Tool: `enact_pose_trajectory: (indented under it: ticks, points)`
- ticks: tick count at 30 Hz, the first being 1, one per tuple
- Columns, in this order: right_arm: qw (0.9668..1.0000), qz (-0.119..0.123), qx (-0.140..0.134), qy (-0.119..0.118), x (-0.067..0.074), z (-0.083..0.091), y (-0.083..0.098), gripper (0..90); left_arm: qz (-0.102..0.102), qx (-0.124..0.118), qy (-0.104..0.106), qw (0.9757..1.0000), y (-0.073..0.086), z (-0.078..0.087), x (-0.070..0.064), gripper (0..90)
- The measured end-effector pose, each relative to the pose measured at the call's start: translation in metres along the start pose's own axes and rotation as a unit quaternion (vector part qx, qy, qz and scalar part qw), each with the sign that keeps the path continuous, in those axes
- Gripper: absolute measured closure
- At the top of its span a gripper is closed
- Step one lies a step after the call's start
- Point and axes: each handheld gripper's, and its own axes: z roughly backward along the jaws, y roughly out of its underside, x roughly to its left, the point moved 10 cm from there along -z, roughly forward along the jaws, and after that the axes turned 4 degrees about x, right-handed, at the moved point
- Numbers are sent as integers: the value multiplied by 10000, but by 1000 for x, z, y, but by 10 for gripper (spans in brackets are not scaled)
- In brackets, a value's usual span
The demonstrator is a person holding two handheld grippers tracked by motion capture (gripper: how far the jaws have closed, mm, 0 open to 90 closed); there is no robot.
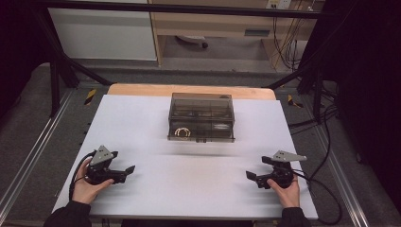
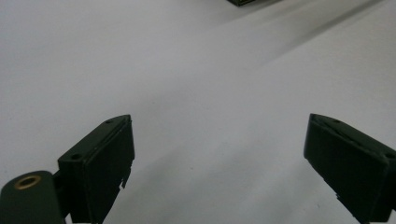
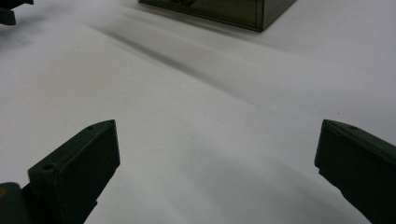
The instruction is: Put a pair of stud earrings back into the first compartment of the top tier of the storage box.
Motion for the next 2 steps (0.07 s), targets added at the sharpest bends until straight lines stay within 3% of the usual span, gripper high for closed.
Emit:
enact_pose_trajectory:
  ticks: [2]
  points:
    - [10000, 0, -1, -2, 0, 0, 0, 5, 3, -8, 19, 10000, 0, 0, -1, 84]
